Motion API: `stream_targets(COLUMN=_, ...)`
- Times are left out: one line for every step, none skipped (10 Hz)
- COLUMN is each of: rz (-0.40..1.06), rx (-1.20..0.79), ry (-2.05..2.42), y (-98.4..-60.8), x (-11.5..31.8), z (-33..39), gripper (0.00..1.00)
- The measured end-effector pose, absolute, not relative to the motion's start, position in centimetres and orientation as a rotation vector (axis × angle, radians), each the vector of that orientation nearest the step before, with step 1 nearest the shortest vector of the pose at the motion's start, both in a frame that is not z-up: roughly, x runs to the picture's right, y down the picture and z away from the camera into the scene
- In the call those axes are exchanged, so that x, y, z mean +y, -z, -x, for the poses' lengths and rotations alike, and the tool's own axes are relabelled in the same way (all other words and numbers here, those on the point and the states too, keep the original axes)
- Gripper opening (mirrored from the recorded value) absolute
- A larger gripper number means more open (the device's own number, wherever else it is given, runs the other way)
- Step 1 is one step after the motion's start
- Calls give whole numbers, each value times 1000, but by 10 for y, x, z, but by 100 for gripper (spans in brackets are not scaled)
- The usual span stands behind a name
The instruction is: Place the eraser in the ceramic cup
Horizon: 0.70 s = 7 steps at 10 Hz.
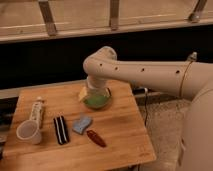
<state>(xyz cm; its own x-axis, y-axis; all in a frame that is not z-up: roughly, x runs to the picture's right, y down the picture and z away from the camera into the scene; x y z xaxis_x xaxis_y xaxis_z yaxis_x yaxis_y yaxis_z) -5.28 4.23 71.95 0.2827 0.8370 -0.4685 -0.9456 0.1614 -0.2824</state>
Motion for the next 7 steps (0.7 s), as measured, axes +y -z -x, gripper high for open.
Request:
stream_targets(rz=575, rx=225, ry=-1291, y=-720, x=41, z=49, gripper=80)
stream_targets(rz=576, rx=225, ry=-1291, y=-721, x=42, z=49, gripper=80)
stream_targets(rz=578, rx=223, ry=-1288, y=-720, x=42, z=51, gripper=80)
stream_targets(rz=578, rx=223, ry=-1288, y=-720, x=42, z=51, gripper=80)
stream_targets(rz=580, rx=222, ry=-1292, y=-720, x=41, z=51, gripper=80)
stream_targets(rz=591, rx=217, ry=-1286, y=-722, x=42, z=50, gripper=80)
stream_targets(rz=603, rx=207, ry=-1270, y=-722, x=44, z=54, gripper=80)
